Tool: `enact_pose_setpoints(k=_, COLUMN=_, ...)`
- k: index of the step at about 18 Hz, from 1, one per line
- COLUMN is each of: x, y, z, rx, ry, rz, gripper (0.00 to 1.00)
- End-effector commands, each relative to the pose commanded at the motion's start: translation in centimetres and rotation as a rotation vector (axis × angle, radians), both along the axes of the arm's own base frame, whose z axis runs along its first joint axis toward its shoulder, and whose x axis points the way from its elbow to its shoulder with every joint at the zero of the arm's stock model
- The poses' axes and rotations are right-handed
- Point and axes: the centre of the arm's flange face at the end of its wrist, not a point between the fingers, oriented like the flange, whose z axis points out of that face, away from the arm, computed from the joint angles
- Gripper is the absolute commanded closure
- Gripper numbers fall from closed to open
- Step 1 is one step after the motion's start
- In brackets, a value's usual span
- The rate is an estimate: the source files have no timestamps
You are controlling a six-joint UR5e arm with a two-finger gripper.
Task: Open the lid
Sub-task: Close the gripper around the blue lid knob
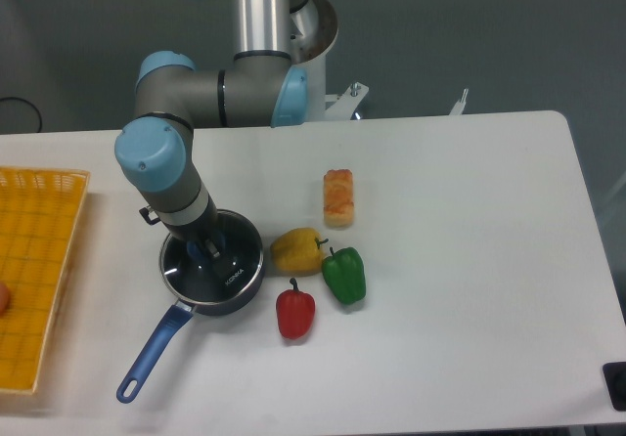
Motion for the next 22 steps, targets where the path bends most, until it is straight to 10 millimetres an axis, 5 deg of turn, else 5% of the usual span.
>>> enact_pose_setpoints(k=12, x=-0.07, y=0.31, z=0.39, rx=0.008, ry=0.005, rz=0.003, gripper=0.15)
enact_pose_setpoints(k=22, x=0.06, y=0.26, z=0.14, rx=0.003, ry=0.002, rz=-0.002, gripper=0.3)
